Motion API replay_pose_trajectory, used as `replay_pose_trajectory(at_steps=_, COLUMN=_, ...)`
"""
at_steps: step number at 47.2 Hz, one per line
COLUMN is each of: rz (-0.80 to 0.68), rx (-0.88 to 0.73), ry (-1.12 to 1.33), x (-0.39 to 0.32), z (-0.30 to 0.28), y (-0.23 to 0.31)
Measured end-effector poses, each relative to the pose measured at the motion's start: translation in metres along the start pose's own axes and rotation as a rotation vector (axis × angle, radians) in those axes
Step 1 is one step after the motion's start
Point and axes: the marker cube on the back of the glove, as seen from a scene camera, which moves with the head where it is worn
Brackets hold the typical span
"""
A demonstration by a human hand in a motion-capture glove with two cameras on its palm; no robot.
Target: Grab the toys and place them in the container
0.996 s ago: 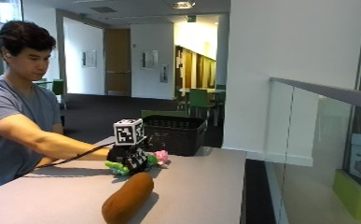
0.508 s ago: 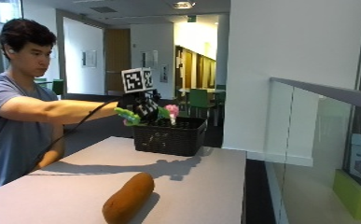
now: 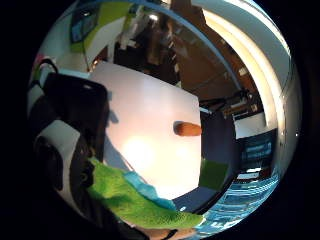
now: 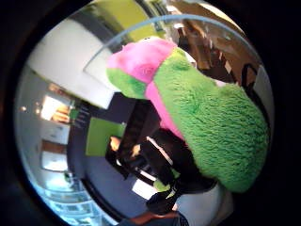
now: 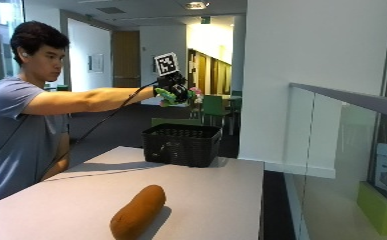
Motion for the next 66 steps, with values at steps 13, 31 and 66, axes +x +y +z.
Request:
replay_pose_trajectory(at_steps=13, rz=0.143, rx=-0.028, ry=-0.09, x=0.009, z=0.029, y=-0.02)
replay_pose_trajectory(at_steps=31, rz=0.089, rx=-0.115, ry=-0.091, x=0.024, z=0.037, y=-0.011)
replay_pose_trajectory(at_steps=66, rz=0.266, rx=-0.128, ry=0.188, x=0.279, z=0.032, y=0.089)
